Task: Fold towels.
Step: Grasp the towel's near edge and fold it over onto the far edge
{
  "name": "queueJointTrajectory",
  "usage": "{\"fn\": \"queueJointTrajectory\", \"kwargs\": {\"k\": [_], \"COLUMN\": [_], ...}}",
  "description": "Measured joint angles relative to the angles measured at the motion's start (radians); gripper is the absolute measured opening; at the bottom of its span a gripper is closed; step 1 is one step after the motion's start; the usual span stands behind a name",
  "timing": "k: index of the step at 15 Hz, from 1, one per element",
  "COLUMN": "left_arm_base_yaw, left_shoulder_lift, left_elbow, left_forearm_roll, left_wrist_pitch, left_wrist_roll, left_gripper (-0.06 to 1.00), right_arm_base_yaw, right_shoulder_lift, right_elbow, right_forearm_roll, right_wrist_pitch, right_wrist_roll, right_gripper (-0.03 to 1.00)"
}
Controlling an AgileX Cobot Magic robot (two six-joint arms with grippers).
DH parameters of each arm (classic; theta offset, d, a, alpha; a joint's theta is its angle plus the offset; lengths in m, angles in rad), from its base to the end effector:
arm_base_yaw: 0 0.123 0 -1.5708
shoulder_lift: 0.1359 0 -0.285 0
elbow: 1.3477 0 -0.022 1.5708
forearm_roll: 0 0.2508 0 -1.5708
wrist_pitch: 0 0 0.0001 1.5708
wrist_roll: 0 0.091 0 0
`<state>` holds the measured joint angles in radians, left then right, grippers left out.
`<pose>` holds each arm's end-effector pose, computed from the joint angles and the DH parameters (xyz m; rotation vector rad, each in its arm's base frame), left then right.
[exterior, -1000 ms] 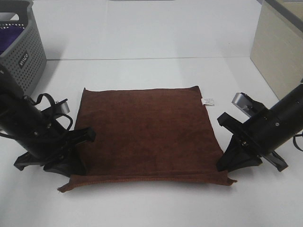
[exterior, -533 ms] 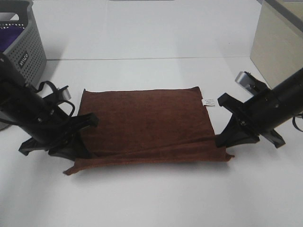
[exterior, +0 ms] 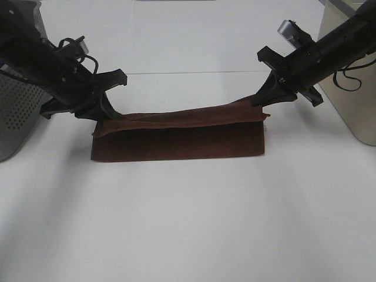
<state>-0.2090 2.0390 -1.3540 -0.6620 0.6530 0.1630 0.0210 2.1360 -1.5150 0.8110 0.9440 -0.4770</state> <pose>0.4006 -0.1198 0.1578 -0.1350 2.7621 -0.6898 0.4298 0.0625 0.1613 -0.0486 2.7613 0.9128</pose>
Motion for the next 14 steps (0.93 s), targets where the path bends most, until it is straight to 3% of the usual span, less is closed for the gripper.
{"fn": "queueJointTrajectory", "kwargs": {"k": [5, 10, 12, 14], "left_arm_base_yaw": [0.0, 0.0, 0.0, 0.0], "left_shoulder_lift": [0.154, 0.243, 0.245, 0.245], "left_elbow": [-0.218, -0.247, -0.253, -0.254], "left_forearm_roll": [0.073, 0.068, 0.066, 0.066], "left_wrist_pitch": [-0.023, -0.063, -0.104, -0.122], "left_wrist_roll": [-0.007, -0.007, -0.007, -0.007], "left_gripper": [0.01, 0.02, 0.25, 0.53], "right_arm_base_yaw": [-0.003, -0.004, -0.004, -0.004], "right_shoulder_lift": [0.179, 0.252, 0.258, 0.258], "right_elbow": [-0.201, -0.238, -0.238, -0.241], "right_forearm_roll": [-0.012, -0.013, -0.014, -0.012], "right_wrist_pitch": [0.013, -0.044, -0.072, -0.075], "right_wrist_roll": [0.028, 0.043, 0.043, 0.043], "right_gripper": [0.0, 0.0, 0.11, 0.37]}}
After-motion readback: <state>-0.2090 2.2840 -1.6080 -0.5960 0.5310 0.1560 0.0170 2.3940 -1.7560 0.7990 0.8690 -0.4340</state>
